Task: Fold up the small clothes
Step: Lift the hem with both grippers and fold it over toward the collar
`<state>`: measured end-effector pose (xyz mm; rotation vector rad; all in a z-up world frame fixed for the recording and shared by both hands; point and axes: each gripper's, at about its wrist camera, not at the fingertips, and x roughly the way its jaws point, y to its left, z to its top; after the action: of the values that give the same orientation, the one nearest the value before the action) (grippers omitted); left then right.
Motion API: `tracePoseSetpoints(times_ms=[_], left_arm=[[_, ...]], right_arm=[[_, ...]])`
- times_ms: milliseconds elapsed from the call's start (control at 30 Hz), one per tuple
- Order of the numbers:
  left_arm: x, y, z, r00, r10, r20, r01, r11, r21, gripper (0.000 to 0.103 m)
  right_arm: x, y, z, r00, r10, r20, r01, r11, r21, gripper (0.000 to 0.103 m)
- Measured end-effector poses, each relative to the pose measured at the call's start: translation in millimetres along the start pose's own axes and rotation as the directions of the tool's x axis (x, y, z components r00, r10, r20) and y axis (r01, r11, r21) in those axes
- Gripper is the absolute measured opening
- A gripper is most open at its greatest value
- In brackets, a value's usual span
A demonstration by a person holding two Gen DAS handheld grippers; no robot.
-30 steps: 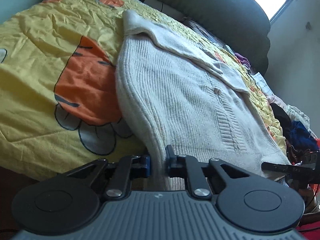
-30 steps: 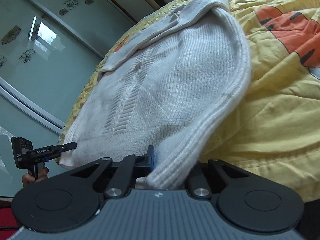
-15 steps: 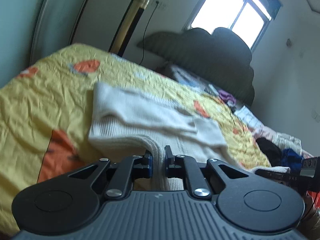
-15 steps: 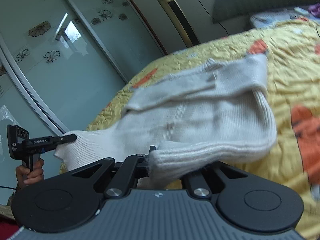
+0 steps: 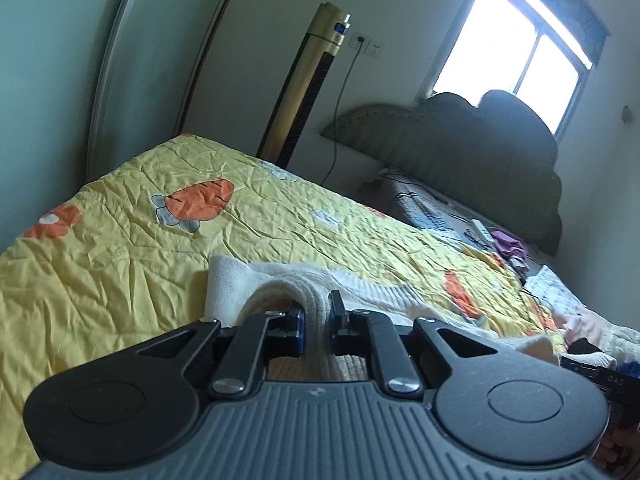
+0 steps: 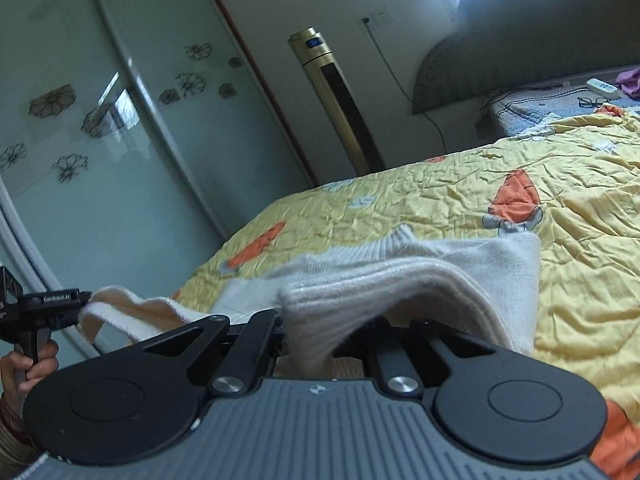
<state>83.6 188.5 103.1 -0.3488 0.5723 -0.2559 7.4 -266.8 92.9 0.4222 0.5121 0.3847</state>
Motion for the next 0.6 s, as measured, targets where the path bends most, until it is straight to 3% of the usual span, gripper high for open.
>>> tracePoseSetpoints(times_ms=[333,467,600], left_arm=[[130.1,18.5,19.4,0.991,0.097,-0.095,-0.101,0.994,-0.036,0.011],[170.5,30.0,24.1,0.985,0.109,-0.137,-0.120,0.990,-0.072,0.011],[207.2,45.2,24.5,0.969,0.097,-0.229,-0.127,0.985,-0.118,0.011]], right_arm=[[93.9,-62.6,20.7,0.996,-0.084,-0.033,0.087,0.991,0.101,0.012],[127.2,-85.7,23.1,0.993,-0.101,-0.063,0.109,0.983,0.146,0.012],[157.9,-103.8,24.2,0.984,-0.130,-0.123,0.149,0.975,0.162,0.013]])
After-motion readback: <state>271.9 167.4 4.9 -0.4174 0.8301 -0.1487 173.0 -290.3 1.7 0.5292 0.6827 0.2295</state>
